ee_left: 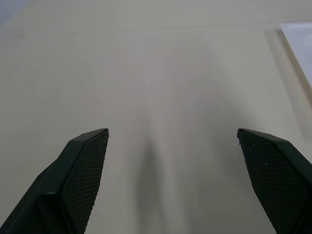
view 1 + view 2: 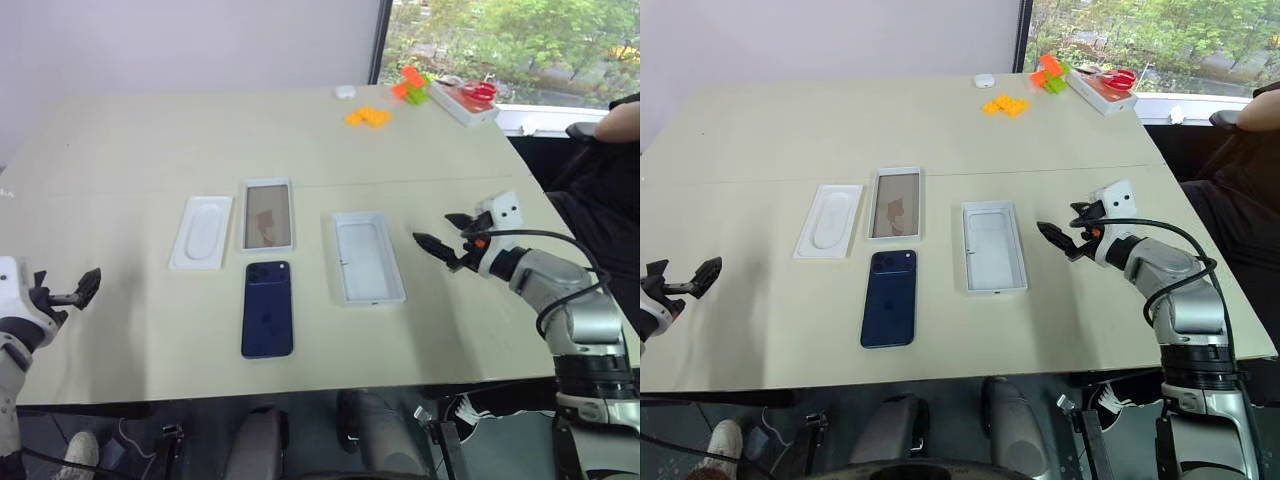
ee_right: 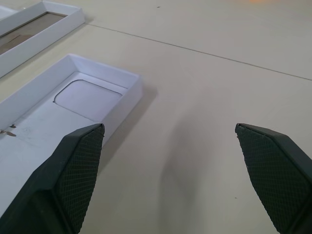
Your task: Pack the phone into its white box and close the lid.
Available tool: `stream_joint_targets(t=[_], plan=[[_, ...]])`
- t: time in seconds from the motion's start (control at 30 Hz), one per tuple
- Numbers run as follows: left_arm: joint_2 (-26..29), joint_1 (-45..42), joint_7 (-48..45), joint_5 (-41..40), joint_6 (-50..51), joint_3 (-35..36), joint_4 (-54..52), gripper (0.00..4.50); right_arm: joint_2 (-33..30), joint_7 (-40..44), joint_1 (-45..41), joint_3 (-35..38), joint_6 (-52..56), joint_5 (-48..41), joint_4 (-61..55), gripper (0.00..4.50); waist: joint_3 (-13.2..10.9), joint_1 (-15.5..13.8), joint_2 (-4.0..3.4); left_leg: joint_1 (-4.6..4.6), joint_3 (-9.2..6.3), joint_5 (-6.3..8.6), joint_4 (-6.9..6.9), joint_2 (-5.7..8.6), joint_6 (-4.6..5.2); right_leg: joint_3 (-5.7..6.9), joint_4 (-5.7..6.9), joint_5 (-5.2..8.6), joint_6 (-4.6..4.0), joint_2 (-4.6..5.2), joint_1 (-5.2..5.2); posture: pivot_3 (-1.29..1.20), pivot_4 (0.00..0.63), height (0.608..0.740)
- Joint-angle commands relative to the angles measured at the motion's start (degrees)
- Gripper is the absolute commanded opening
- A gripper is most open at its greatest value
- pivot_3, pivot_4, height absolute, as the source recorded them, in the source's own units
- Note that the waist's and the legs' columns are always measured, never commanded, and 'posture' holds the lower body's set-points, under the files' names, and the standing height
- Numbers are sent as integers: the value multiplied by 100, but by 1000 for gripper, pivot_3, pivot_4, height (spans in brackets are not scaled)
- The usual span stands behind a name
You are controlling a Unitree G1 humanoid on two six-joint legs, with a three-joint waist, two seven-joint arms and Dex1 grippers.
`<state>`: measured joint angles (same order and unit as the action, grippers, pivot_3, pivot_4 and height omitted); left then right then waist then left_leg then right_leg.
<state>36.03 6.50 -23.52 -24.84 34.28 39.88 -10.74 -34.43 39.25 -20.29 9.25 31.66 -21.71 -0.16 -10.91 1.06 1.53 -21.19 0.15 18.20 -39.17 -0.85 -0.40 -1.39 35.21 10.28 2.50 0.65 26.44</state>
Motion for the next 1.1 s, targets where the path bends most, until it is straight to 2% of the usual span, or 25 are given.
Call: stream_joint_targets(t=[0.03,0.43,0.67,0.77,0.9,1.03,1.1], plan=[[103,34,-8,-86,-59,234,-242,4450,-55,101,-87,48,-25,-111,-249,4500,0,-4,0,0,0,0,0,0,0,0,0,0,0,1,-1,0,150,726],[-41,-174,186,-256,85,37,-500,4450,62,182,-268,-43,-98,-64,-196,4500,0,1,0,4,1,0,-1,1,0,-1,1,0,-1,1,-3,0,150,726],[-76,-402,107,-610,526,-507,-1063,4450,26,351,-696,-182,-197,-39,-23,4500,2,-7,3,2,-1,0,-2,3,0,-1,3,-1,0,1,-4,0,150,726],[-27,-570,198,-733,958,-749,-1130,4450,71,407,-772,-335,-133,-69,-333,4500,2,-19,3,0,-5,0,-2,4,0,0,2,-1,0,1,-4,0,150,726],[-274,-903,677,-1184,1714,-658,-1338,4450,23,593,-784,-398,31,-268,-723,4500,2,-5,3,2,-6,0,-2,3,0,-1,5,-1,0,1,-3,0,150,726],[-810,-1736,1664,-1724,2796,-462,-1296,4450,-68,953,-575,-601,257,-550,-1410,4500,4,-23,7,2,-17,0,-3,4,0,1,8,-2,1,1,-5,0,150,726],[-935,-2226,2021,-1862,3289,-291,-862,4450,49,862,-439,-806,413,-635,-1888,4500,9,-26,16,1,-27,0,-6,6,-1,7,9,-2,1,0,-8,0,150,726]])
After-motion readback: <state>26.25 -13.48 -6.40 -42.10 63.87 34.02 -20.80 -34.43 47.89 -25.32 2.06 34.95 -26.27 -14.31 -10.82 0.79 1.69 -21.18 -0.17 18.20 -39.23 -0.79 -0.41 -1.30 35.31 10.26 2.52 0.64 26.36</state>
